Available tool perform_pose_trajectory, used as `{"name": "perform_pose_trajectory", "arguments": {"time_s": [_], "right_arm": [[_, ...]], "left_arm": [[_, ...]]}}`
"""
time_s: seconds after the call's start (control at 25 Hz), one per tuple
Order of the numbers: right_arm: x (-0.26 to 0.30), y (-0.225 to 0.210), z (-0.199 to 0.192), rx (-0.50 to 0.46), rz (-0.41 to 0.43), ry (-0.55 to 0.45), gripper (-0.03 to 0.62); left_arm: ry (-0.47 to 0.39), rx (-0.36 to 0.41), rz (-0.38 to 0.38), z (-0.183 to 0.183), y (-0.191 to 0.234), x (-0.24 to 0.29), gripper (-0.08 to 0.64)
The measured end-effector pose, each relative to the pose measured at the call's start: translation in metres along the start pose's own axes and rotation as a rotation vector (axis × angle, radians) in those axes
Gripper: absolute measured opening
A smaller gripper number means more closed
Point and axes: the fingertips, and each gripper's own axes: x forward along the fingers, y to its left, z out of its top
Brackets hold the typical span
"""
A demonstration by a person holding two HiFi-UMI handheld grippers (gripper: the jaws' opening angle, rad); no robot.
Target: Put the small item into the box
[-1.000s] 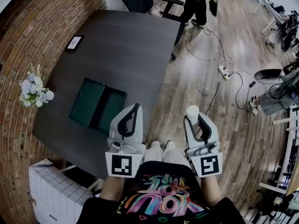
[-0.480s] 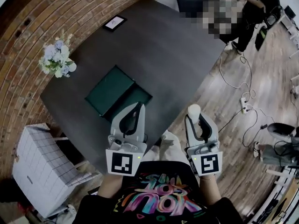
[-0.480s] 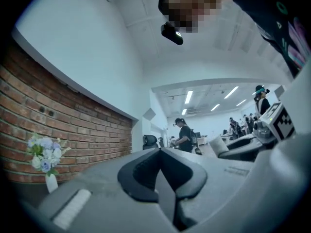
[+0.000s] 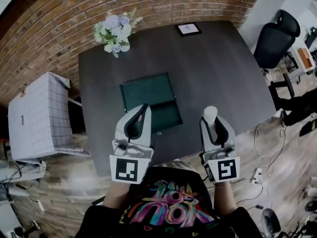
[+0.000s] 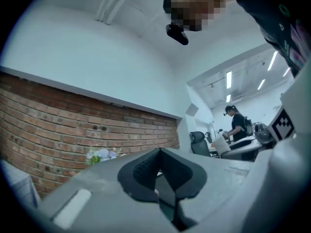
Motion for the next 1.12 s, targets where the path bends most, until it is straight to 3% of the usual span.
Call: {"name": "perform_pose_trajectory", "arguments": {"time_s": [0.2, 0.44, 0.68, 1.12], "right_arm": [[0.038, 0.014, 0.000, -0.010, 0.198, -0.002, 0.132], [0.064, 0.043, 0.000, -0.025, 0.315, -0.018, 0.133], [0.078, 0.065, 0.008, -0.024, 0.363, -0.018, 0.133], [0.086, 0.076, 0.005, -0.060, 0.407, -0.002, 0.133]], "left_arm": [[0.016, 0.035, 0.200, 0.001, 0.025, -0.025, 0.002], [0.037, 0.048, 0.311, -0.001, 0.045, -0.047, 0.002], [0.035, 0.037, 0.368, 0.000, 0.067, -0.056, 0.002], [0.009, 0.039, 0.376, 0.001, 0.077, -0.056, 0.002]]}}
